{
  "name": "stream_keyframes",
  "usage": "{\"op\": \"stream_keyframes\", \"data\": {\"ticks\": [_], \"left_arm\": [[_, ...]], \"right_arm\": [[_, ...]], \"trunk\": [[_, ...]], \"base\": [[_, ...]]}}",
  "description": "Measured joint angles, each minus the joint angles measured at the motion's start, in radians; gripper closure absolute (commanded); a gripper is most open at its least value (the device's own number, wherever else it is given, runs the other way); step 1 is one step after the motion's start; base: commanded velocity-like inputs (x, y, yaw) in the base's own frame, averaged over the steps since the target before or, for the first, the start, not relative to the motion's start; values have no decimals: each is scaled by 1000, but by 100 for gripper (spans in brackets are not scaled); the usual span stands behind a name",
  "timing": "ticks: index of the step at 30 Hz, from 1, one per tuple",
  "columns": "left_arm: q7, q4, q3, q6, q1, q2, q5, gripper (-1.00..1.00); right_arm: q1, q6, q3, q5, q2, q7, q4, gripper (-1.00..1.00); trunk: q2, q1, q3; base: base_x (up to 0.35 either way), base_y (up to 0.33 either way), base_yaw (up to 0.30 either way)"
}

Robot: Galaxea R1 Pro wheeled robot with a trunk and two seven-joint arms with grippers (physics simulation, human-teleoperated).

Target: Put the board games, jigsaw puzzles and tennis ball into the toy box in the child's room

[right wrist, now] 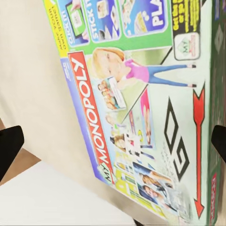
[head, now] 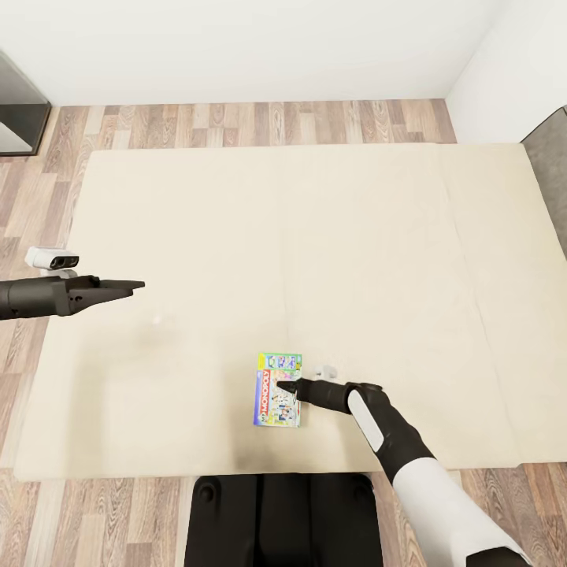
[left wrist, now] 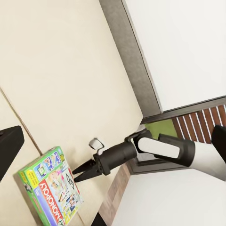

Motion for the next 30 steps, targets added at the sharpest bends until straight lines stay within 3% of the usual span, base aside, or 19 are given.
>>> {"op": "stream_keyframes", "data": {"ticks": [12, 19, 30], "left_arm": [[-1, 0, 0, 0, 1, 0, 0, -100], [1, 0, 0, 0, 1, 0, -1, -100], [2, 0, -1, 0, 1, -1, -1, -100]], "right_arm": [[0, -5, 19, -1, -1, -2, -6, -100], [0, -67, 20, -1, -9, 2, -6, -100], [0, -82, 20, 0, -13, 2, -6, -100]], "trunk": [[0, 0, 0], [0, 0, 0], [0, 0, 0]], "base": [[0, 0, 0], [0, 0, 0], [0, 0, 0]]}}
